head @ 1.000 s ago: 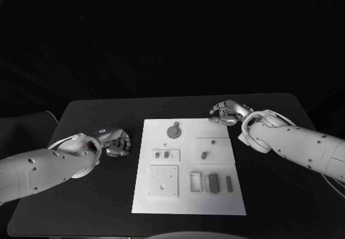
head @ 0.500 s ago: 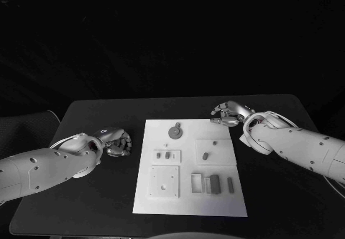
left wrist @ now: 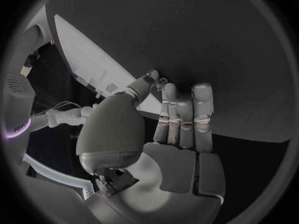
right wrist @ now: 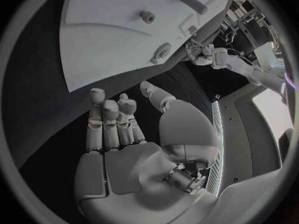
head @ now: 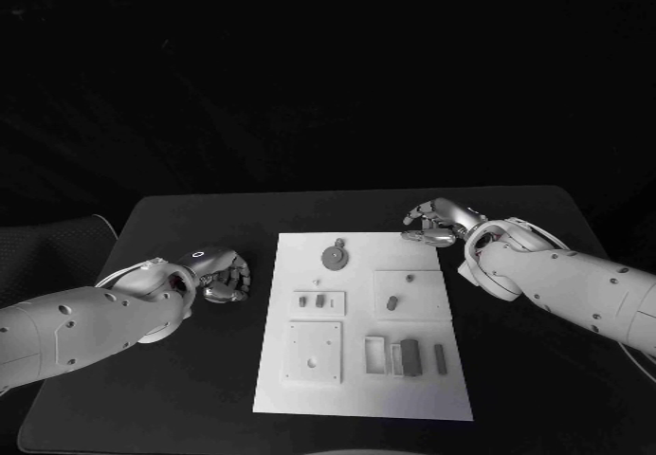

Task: Assemble the parts on the task board

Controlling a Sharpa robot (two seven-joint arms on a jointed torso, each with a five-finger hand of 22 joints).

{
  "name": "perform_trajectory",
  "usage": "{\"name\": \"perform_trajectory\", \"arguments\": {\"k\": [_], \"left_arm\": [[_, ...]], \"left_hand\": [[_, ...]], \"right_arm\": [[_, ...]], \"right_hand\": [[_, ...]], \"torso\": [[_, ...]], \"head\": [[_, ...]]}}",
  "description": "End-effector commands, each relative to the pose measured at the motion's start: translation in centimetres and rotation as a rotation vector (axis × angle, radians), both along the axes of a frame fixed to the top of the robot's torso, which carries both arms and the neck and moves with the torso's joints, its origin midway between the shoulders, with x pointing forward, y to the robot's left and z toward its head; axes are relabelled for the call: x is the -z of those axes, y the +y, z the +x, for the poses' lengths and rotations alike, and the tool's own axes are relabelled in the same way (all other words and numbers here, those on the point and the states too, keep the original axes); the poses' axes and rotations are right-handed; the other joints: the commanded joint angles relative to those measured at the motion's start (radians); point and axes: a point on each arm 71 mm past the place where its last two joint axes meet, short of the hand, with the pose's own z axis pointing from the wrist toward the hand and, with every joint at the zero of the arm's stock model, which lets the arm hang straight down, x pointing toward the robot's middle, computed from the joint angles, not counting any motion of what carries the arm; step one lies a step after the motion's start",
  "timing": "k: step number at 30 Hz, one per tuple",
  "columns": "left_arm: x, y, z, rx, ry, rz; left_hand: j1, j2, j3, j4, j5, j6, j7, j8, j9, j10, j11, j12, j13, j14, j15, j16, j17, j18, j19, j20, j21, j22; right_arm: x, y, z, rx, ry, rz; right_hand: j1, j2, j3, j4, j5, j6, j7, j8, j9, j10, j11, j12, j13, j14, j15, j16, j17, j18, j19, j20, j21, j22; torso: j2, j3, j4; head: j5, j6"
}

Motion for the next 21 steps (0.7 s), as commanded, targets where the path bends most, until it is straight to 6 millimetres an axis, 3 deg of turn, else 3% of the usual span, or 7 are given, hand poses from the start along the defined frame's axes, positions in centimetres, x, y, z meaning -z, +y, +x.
{"name": "perform_trajectory", "arguments": {"k": [1,7,12,21], "left_arm": [[0.09,0.01,-0.07,0.005,0.008,0.003],[0.01,0.15,-0.03,0.0,-0.003,0.001],[0.0,0.08,-0.04,0.001,-0.003,-0.003],[0.0,0.09,-0.06,0.001,-0.002,-0.005]], "left_hand": [[-0.001,0.001,0.005,0.0,0.006,0.005,0.002,-0.002,-0.002,-0.004,-0.004,0.005,0.002,0.002,-0.009,0.005,0.002,0.095,0.001,-0.009,0.007,0.022],[-0.004,-0.014,0.008,0.004,0.006,-0.023,0.009,-0.022,-0.012,-0.008,0.001,0.024,0.004,0.007,-0.006,0.011,0.005,0.096,0.006,-0.009,0.012,0.022],[-0.002,-0.015,0.013,0.006,0.006,-0.049,0.017,-0.04,-0.024,-0.011,0.008,0.032,0.003,0.009,0.0,0.013,0.006,0.099,0.008,-0.006,0.015,0.021],[-0.002,-0.016,0.014,0.008,0.006,-0.052,0.019,-0.043,-0.028,-0.012,0.01,0.035,0.001,0.01,0.002,0.014,0.007,0.101,0.009,-0.004,0.017,0.021]], "right_arm": [[0.08,0.05,-0.05,-0.005,0.009,-0.002],[0.08,0.06,-0.05,-0.006,0.009,-0.002],[0.09,0.12,-0.05,-0.008,0.01,-0.002],[0.08,0.06,-0.07,-0.008,0.009,-0.002]], "right_hand": [[-0.012,0.001,0.0,0.008,0.007,0.0,0.005,0.003,-0.001,-0.005,0.003,0.004,-0.001,0.0,-0.01,0.004,-0.002,0.009,0.002,-0.006,-0.005,0.008],[-0.012,0.001,0.0,0.008,0.007,0.0,0.005,0.003,-0.001,-0.005,0.003,0.004,-0.001,0.0,-0.01,0.004,-0.002,0.009,0.001,-0.006,-0.005,0.008],[-0.012,0.001,0.0,0.008,0.007,0.0,0.005,0.003,-0.001,-0.005,0.003,0.004,-0.001,0.0,-0.01,0.004,-0.002,0.009,0.001,-0.006,-0.005,0.008],[-0.011,0.001,0.0,0.008,0.007,0.0,0.005,0.003,-0.001,-0.005,0.003,0.004,-0.001,0.0,-0.01,0.004,-0.002,0.009,0.001,-0.006,-0.005,0.008]], "torso": [[0.0,0.0008,0.0],[0.0,0.0003,0.0005],[0.0,-0.0008,0.0006],[0.0,-0.0005,0.0007]], "head": [[0.001,0.001],[0.001,-0.001],[-0.005,0.006],[0.004,0.002]]}}
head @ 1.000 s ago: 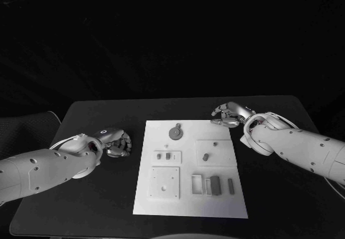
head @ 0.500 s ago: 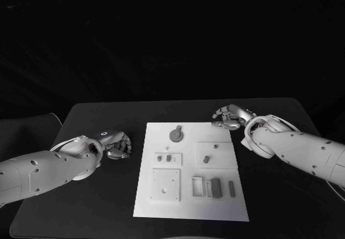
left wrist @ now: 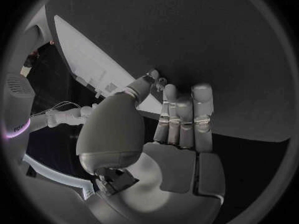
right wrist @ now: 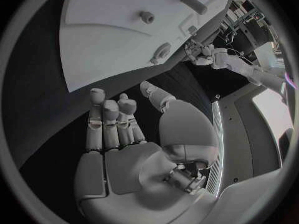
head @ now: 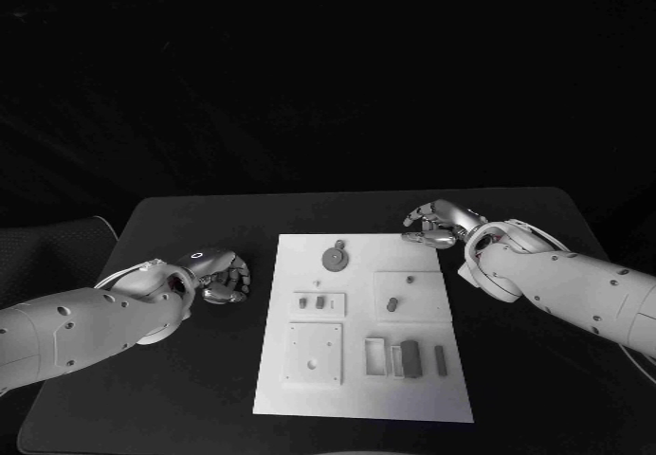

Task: Assemble the parts on the task board

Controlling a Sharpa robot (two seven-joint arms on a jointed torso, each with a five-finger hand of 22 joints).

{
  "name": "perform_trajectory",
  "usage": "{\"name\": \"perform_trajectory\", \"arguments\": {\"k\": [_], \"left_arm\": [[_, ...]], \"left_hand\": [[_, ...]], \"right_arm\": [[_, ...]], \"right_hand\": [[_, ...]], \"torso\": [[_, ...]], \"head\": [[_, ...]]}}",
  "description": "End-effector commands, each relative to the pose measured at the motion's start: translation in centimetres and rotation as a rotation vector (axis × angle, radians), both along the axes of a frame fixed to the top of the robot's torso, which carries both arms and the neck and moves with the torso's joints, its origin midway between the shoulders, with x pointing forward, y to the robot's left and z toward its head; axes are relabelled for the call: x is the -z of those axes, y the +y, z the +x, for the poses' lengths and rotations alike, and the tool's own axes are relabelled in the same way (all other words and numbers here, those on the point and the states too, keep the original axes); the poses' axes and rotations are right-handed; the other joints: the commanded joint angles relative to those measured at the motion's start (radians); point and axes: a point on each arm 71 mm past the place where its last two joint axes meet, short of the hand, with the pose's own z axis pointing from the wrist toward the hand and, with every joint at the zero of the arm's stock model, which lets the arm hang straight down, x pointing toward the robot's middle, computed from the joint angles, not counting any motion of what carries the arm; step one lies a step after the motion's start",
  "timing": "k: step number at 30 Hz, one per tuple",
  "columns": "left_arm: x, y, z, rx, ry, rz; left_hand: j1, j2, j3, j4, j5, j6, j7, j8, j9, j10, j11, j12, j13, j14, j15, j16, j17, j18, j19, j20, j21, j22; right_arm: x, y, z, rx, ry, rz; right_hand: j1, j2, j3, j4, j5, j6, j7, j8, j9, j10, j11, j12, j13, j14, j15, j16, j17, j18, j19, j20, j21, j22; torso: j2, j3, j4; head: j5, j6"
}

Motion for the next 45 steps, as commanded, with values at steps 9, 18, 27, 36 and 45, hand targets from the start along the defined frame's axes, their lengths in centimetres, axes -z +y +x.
{"name": "perform_trajectory", "arguments": {"k": [9,18,27,36,45], "left_arm": [[-0.01,-0.17,-0.08,0.011,-0.003,-0.01],[-0.01,-0.04,-0.12,0.014,0.0,-0.017],[-0.08,0.04,-0.09,0.009,-0.003,-0.037],[-0.07,0.0,-0.06,0.005,0.001,-0.048],[-0.04,-0.02,-0.05,0.003,0.005,-0.048]], "left_hand": [[0.001,0.002,0.008,0.001,0.007,0.015,0.005,0.006,-0.002,0.002,-0.001,0.015,-0.004,0.006,0.002,0.007,0.003,0.106,0.006,0.002,0.011,0.021],[-0.008,0.018,0.008,0.006,0.046,0.038,-0.002,0.015,-0.006,0.011,-0.008,0.02,-0.014,0.009,-0.004,0.009,0.004,0.106,0.006,-0.001,0.017,0.021],[-0.007,0.036,0.009,0.005,0.051,0.054,-0.008,0.021,-0.009,0.023,-0.014,0.021,-0.022,0.015,-0.009,0.014,0.007,0.106,0.009,-0.005,0.024,0.022],[-0.018,0.036,0.003,0.008,0.048,0.052,-0.008,0.018,-0.014,0.028,-0.014,0.019,-0.028,0.017,-0.01,0.014,0.007,0.105,0.01,-0.006,0.028,0.022],[-0.034,0.015,0.0,0.026,0.011,0.041,-0.004,0.009,-0.023,0.03,-0.011,0.016,-0.038,0.017,-0.007,0.012,0.007,0.105,0.008,-0.007,0.029,0.02]], "right_arm": [[0.06,0.11,-0.07,-0.011,0.008,-0.001],[0.06,0.14,-0.08,-0.013,0.007,0.0],[0.07,0.1,-0.09,-0.012,0.006,0.001],[0.07,0.05,-0.1,-0.011,0.006,0.001],[0.08,0.03,-0.11,-0.01,0.007,0.001]], "right_hand": [[-0.011,0.002,0.001,0.008,0.007,0.0,0.005,0.003,-0.002,-0.005,0.003,0.004,-0.001,-0.003,-0.007,0.004,-0.001,0.013,0.001,-0.006,-0.005,0.008],[-0.011,0.002,0.001,0.007,0.007,0.0,0.005,0.003,-0.002,-0.005,0.003,0.004,-0.002,-0.003,-0.007,0.004,-0.001,0.013,0.001,-0.006,-0.005,0.008],[-0.011,0.002,0.001,0.007,0.007,0.0,0.005,0.003,-0.002,-0.005,0.003,0.004,-0.002,-0.002,-0.007,0.004,-0.001,0.013,0.001,-0.007,-0.005,0.008],[-0.01,0.002,0.001,0.007,0.007,0.0,0.005,0.003,-0.002,-0.005,0.003,0.004,-0.002,-0.002,-0.007,0.004,-0.001,0.013,0.001,-0.007,-0.005,0.008],[-0.009,0.003,0.002,0.006,0.007,0.0,0.005,0.004,-0.002,-0.005,0.003,0.005,-0.002,-0.002,-0.007,0.004,-0.001,0.013,0.001,-0.007,-0.005,0.008]], "torso": [[0.0,-0.0005,0.0002],[0.0,-0.0003,0.0003],[0.0,0.0002,-0.0002],[0.0,0.0001,-0.0004],[0.0,0.0001,0.0]], "head": [[0.003,0.0],[0.003,-0.002],[0.0,-0.005],[0.0,-0.006],[-0.002,-0.011]]}}
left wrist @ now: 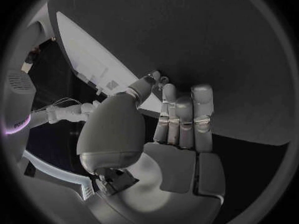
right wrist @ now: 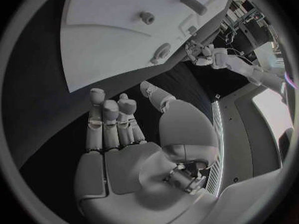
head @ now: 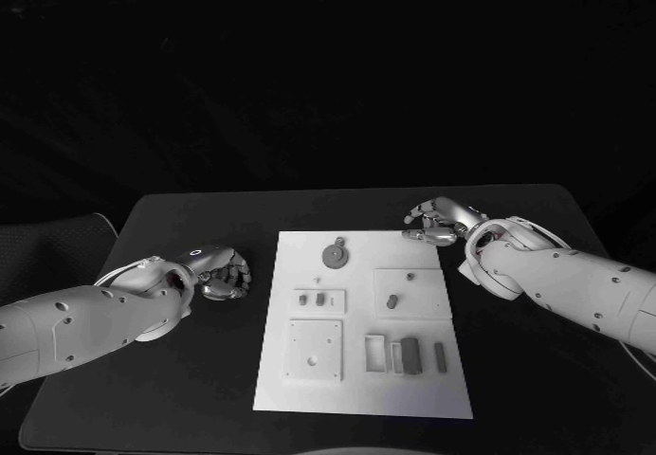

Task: Assemble the parts on the task board

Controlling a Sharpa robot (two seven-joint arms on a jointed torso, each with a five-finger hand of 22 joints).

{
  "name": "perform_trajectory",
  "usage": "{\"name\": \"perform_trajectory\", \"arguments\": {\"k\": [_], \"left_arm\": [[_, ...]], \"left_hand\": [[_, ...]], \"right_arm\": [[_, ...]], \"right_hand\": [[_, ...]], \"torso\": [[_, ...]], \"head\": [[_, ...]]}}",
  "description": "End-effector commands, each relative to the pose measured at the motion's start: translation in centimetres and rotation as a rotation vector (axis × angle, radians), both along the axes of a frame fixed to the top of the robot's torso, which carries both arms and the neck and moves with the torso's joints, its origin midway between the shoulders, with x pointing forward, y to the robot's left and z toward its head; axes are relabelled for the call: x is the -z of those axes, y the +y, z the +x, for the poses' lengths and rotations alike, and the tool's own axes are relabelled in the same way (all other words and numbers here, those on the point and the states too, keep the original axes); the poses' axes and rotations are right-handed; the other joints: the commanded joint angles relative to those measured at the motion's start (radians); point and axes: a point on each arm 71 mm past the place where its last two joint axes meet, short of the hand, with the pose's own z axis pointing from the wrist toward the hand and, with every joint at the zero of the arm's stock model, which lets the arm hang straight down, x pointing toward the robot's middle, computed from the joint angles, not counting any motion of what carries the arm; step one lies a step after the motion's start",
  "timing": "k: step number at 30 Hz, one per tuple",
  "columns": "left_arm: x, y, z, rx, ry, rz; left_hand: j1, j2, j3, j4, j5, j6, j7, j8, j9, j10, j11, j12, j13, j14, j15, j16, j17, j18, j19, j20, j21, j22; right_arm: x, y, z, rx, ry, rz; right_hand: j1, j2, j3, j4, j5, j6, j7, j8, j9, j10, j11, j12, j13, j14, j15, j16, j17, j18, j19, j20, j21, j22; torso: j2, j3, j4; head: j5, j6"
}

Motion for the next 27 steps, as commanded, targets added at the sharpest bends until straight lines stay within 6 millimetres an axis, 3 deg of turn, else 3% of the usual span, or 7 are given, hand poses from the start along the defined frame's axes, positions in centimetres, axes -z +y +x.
{"name": "perform_trajectory", "arguments": {"k": [1,17,21,27], "left_arm": [[-0.02,-0.2,-0.02,0.005,-0.002,-0.012],[0.2,-0.06,0.07,0.002,0.022,0.002],[0.32,0.08,0.12,-0.004,0.035,0.01],[0.44,0.25,0.16,-0.012,0.05,0.019]], "left_hand": [[-0.005,-0.003,0.0,0.007,-0.003,-0.001,0.005,-0.007,-0.001,0.004,-0.001,0.002,-0.002,0.003,-0.004,0.003,0.001,0.105,0.002,-0.005,0.006,0.02],[-0.007,0.042,0.001,0.026,-0.011,0.014,0.001,-0.001,-0.005,0.007,-0.004,0.003,-0.01,0.003,-0.007,0.005,0.005,0.106,0.0,-0.006,0.01,0.021],[-0.016,0.034,-0.008,0.029,-0.014,0.014,0.001,-0.001,-0.006,0.006,-0.004,0.003,-0.011,0.002,-0.007,0.005,0.005,0.105,-0.002,-0.006,0.011,0.021],[-0.031,-0.004,-0.016,0.047,-0.015,0.006,0.003,-0.007,-0.012,0.003,-0.002,0.004,-0.015,0.0,-0.005,0.003,0.006,0.105,-0.004,-0.006,0.01,0.019]], "right_arm": [[0.06,0.08,-0.06,-0.01,0.006,0.0],[0.05,0.09,-0.06,-0.01,0.005,0.0],[0.05,0.1,-0.06,-0.01,0.005,0.0],[0.09,0.11,-0.05,-0.008,0.005,0.0]], "right_hand": [[-0.009,0.003,0.002,0.006,0.004,-0.001,0.008,0.004,-0.001,-0.005,0.003,0.005,-0.001,-0.002,-0.007,0.004,-0.001,0.015,0.001,-0.007,-0.005,0.008],[-0.008,0.003,0.002,0.005,0.004,-0.001,0.008,0.004,-0.001,-0.005,0.003,0.005,-0.001,-0.002,-0.007,0.004,-0.001,0.015,0.002,-0.007,-0.005,0.008],[-0.008,0.003,0.002,0.005,0.004,-0.001,0.008,0.004,-0.001,-0.005,0.003,0.005,-0.001,-0.002,-0.007,0.004,-0.001,0.015,0.002,-0.007,-0.005,0.008],[-0.008,0.003,0.002,0.005,0.004,-0.001,0.008,0.004,-0.001,-0.005,0.003,0.005,-0.001,-0.002,-0.007,0.004,-0.001,0.015,0.002,-0.007,-0.004,0.008]], "torso": [[0.0,-0.0001,0.0003],[0.0,-0.0002,-0.0005],[0.0,0.0003,-0.0005],[0.0,0.0002,-0.0003]], "head": [[-0.002,-0.002],[-0.001,0.0],[0.0,-0.001],[-0.001,0.0]]}}
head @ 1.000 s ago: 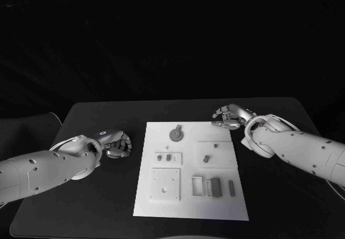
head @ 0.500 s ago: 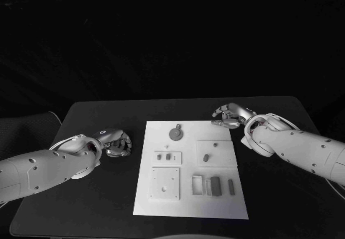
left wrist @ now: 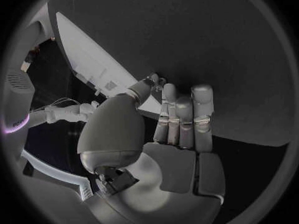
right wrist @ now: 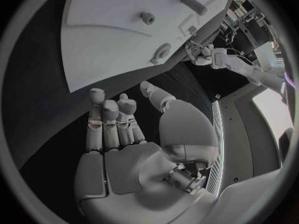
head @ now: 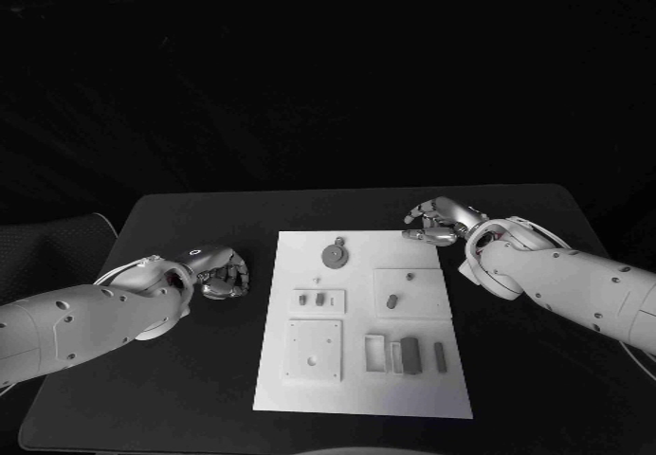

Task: Assemble the parts on the task board

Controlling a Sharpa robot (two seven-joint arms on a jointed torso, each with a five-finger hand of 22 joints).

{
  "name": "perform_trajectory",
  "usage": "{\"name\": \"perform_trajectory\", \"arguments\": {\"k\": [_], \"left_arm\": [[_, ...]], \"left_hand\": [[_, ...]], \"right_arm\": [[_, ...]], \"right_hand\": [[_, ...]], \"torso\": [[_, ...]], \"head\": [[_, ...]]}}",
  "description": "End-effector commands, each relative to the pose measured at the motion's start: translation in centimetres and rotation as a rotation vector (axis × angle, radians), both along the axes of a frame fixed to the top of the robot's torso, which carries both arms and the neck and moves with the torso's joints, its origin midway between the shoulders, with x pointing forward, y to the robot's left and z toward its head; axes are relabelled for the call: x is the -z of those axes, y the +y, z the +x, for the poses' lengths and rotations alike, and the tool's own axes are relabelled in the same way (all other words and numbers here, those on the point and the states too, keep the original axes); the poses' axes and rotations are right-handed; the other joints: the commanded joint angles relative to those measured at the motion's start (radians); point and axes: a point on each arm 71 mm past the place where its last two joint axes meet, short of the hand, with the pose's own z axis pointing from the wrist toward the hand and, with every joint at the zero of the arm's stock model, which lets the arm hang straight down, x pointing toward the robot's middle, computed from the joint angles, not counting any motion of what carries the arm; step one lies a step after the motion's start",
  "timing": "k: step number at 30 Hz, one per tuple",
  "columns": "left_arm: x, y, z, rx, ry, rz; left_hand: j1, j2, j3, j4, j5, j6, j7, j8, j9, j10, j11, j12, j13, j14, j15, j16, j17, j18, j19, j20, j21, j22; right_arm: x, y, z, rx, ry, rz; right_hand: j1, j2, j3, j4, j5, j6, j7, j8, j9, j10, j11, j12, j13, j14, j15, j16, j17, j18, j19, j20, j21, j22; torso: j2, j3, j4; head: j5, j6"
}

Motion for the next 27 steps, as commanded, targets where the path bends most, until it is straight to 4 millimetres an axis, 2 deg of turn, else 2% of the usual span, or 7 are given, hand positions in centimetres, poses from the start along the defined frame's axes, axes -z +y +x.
{"name": "perform_trajectory", "arguments": {"k": [1,5,10,18,27], "left_arm": [[0.31,-0.02,-0.05,-0.003,0.034,0.01],[0.3,-0.01,-0.03,-0.003,0.032,0.01],[0.23,-0.08,-0.02,0.001,0.023,0.004],[0.22,-0.22,-0.04,0.01,0.022,0.004],[0.14,-0.4,-0.11,0.025,0.01,0.006]], "left_hand": [[-0.002,-0.022,-0.003,0.01,-0.003,-0.002,0.004,-0.008,-0.004,-0.001,0.002,0.004,-0.002,-0.001,-0.007,0.003,0.001,0.105,-0.001,-0.004,0.006,0.019],[-0.007,-0.038,-0.003,0.023,-0.003,-0.008,0.006,-0.012,-0.007,-0.002,0.003,0.005,-0.004,-0.002,-0.006,0.002,0.001,0.106,-0.002,-0.004,0.005,0.018],[-0.004,-0.033,0.0,0.028,-0.003,-0.009,0.006,-0.012,-0.008,-0.002,0.003,0.006,-0.004,-0.001,-0.006,0.002,0.001,0.107,-0.001,-0.004,0.005,0.018],[0.028,0.027,-0.004,0.011,-0.004,0.003,0.003,-0.005,-0.008,0.003,0.0,0.012,-0.007,0.004,-0.008,0.006,0.005,0.109,0.001,-0.004,0.01,0.021],[0.063,0.108,-0.018,-0.051,-0.005,0.048,-0.014,0.021,0.002,0.031,-0.015,0.011,-0.019,0.017,-0.021,0.014,0.014,0.107,0.004,-0.01,0.03,0.023]], "right_arm": [[0.08,0.15,-0.05,-0.009,0.005,0.0],[0.08,0.14,-0.06,-0.009,0.005,0.0],[0.09,0.14,-0.07,-0.01,0.005,0.0],[0.09,0.11,-0.07,-0.009,0.005,0.0],[0.08,0.1,-0.09,-0.009,0.005,0.0]], "right_hand": [[-0.008,0.003,0.002,0.005,0.004,0.001,0.01,0.004,-0.001,-0.003,0.0,0.005,-0.001,-0.002,-0.008,0.004,-0.001,0.014,0.002,-0.007,-0.004,0.008],[-0.008,0.003,0.002,0.005,0.004,0.001,0.01,0.004,-0.001,-0.003,0.0,0.005,-0.001,-0.001,-0.008,0.004,-0.001,0.014,0.002,-0.007,-0.004,0.008],[-0.008,0.003,0.002,0.005,0.004,0.001,0.01,0.004,-0.001,-0.003,0.0,0.005,-0.001,-0.001,-0.008,0.004,-0.001,0.014,0.002,-0.007,-0.004,0.008],[-0.008,0.003,0.002,0.005,0.004,0.001,0.01,0.004,-0.001,-0.003,0.0,0.005,-0.001,-0.001,-0.008,0.004,-0.001,0.014,0.002,-0.007,-0.004,0.008],[-0.009,0.003,0.001,0.005,0.004,0.001,0.01,0.004,-0.001,-0.003,0.0,0.005,-0.001,-0.001,-0.008,0.004,-0.001,0.014,0.002,-0.007,-0.004,0.008]], "torso": [[0.0,0.0002,0.0002],[-0.001,0.0002,0.0001],[0.0,0.0004,0.0007],[0.0,0.0001,0.0004],[0.0,-0.0005,0.001]], "head": [[-0.001,0.001],[-0.001,0.0],[-0.002,0.001],[-0.001,0.0],[-0.001,0.0]]}}
